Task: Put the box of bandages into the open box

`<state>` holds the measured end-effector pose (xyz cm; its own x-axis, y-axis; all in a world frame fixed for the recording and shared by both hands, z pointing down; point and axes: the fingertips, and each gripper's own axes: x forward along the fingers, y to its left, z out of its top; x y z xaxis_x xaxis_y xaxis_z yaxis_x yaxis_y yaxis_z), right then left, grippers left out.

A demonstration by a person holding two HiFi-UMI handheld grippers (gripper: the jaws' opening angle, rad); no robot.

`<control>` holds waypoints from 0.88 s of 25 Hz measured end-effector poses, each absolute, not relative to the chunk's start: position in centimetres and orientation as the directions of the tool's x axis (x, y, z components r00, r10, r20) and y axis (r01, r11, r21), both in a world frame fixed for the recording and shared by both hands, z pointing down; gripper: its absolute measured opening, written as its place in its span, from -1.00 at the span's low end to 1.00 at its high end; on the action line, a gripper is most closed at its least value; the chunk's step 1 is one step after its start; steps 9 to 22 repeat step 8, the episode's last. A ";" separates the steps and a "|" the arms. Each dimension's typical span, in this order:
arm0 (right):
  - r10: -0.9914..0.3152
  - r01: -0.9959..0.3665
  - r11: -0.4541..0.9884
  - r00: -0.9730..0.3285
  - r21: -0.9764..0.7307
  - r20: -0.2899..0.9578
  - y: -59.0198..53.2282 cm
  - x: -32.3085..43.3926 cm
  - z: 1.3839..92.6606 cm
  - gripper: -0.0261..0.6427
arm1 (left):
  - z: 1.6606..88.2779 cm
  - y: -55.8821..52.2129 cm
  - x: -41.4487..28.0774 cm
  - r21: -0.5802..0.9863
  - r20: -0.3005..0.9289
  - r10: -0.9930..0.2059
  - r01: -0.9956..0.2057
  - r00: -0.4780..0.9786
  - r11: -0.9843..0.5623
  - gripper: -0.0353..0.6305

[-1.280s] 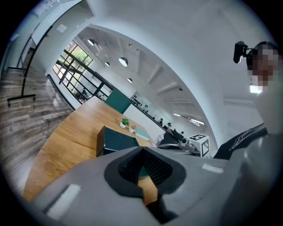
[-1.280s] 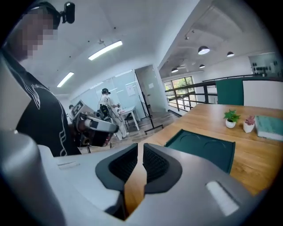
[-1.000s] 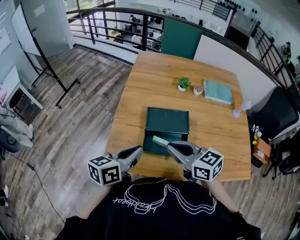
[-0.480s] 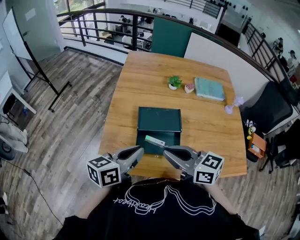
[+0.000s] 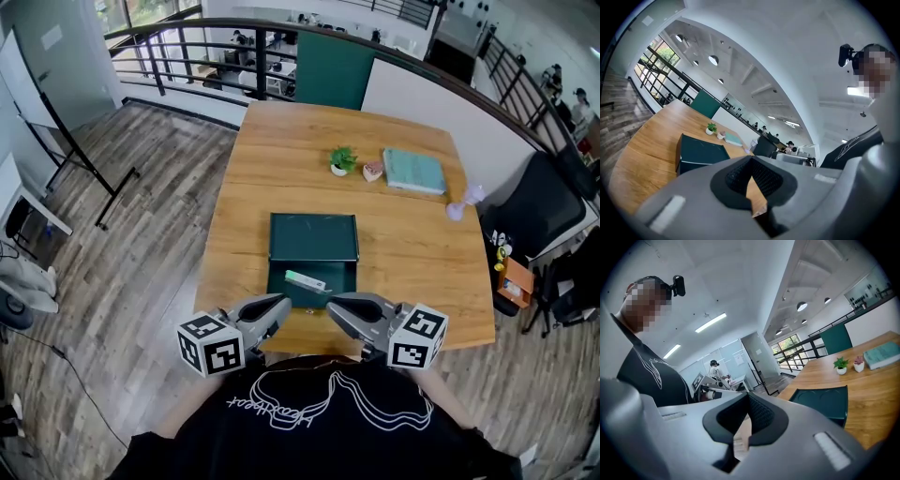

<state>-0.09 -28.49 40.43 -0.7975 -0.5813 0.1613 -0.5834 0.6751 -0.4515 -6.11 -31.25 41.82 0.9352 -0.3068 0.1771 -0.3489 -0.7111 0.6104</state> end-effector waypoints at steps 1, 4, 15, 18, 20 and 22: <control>-0.583 -0.584 0.673 -0.797 -0.455 0.161 -28.5 0.0 40.5 -0.86 | 41.9 -31.3 -6.1 0.612 0.181 -0.306 -0.351 0.935 -0.708 -0.89; -0.579 -0.580 0.668 -0.798 -0.466 0.164 -28.5 0.3 40.8 -0.86 | 42.4 -31.4 -5.8 0.617 0.195 -0.308 -0.360 0.931 -0.699 -0.89; -0.571 -0.576 0.663 -0.802 -0.479 0.175 -28.7 0.8 41.6 -0.86 | 43.1 -31.7 -4.9 0.623 0.209 -0.298 -0.362 0.931 -0.694 -0.89; -0.571 -0.576 0.663 -0.802 -0.479 0.175 -28.7 0.8 41.6 -0.86 | 43.1 -31.7 -4.9 0.623 0.209 -0.298 -0.362 0.931 -0.694 -0.89; -0.571 -0.576 0.663 -0.802 -0.479 0.175 -28.7 0.8 41.6 -0.86 | 43.1 -31.7 -4.9 0.623 0.209 -0.298 -0.362 0.931 -0.694 -0.89; -0.571 -0.576 0.663 -0.802 -0.479 0.175 -28.7 0.8 41.6 -0.86 | 43.1 -31.7 -4.9 0.623 0.209 -0.298 -0.362 0.931 -0.694 -0.89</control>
